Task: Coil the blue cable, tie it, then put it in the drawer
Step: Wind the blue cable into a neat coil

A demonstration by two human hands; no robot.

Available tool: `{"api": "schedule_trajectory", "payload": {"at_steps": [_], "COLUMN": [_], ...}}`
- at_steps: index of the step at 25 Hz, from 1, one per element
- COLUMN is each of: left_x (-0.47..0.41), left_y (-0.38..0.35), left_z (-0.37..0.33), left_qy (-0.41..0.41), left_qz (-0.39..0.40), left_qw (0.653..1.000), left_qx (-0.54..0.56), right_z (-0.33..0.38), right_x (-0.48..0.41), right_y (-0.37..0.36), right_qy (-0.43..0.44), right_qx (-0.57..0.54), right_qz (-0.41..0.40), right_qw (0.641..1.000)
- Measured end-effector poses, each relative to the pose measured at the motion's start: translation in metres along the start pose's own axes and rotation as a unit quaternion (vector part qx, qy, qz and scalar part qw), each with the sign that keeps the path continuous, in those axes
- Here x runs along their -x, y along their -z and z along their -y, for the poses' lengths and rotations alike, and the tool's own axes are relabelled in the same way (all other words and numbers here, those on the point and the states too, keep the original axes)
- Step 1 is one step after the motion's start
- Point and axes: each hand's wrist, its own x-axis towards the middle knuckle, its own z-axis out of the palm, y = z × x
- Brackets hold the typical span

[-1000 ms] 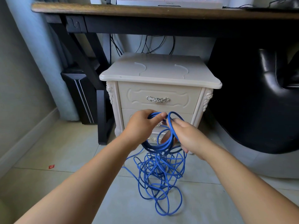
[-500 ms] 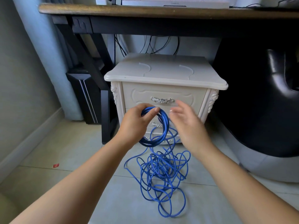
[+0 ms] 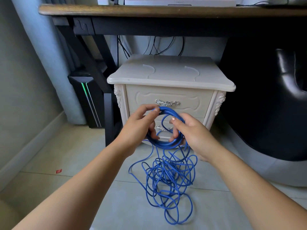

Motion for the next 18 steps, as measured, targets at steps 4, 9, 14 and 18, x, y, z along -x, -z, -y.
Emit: {"api": "schedule_trajectory", "payload": {"at_steps": [4, 9, 14, 18], "left_x": [0.005, 0.007, 0.000, -0.007], "left_y": [0.003, -0.013, -0.016, -0.018], "left_z": [-0.003, -0.002, 0.006, 0.014], "left_qy": [-0.036, -0.047, -0.057, -0.024], "left_qz": [0.048, 0.076, -0.034, -0.127], "left_qw": [0.980, 0.954, 0.978, 0.989], "left_qx": [-0.188, -0.287, -0.196, -0.069], "right_z": [0.007, 0.012, -0.001, -0.003], "right_x": [0.005, 0.010, 0.009, 0.011], "right_y": [0.006, 0.004, 0.005, 0.002], "right_qy": [-0.003, 0.030, 0.008, -0.040], "right_qx": [0.189, 0.238, 0.071, 0.119], "right_qz": [0.043, 0.037, -0.004, -0.044], "right_qw": [0.981, 0.970, 0.997, 0.991]}}
